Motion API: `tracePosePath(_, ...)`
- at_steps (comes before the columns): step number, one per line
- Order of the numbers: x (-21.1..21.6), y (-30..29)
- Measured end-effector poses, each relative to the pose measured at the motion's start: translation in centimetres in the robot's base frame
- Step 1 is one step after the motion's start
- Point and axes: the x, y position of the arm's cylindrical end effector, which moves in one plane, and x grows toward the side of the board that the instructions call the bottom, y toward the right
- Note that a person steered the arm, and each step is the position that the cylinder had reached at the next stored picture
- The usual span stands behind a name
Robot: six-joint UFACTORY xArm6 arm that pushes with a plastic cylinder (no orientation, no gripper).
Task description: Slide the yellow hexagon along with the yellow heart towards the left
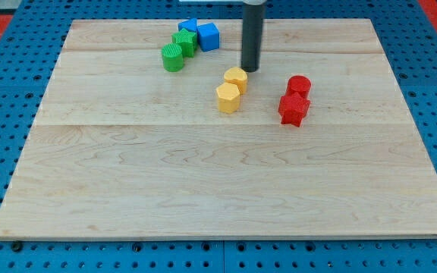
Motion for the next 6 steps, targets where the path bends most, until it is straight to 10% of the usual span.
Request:
tracePosePath(2, 4.4, -10.3)
tracePosePath(6, 7.8, -4.2)
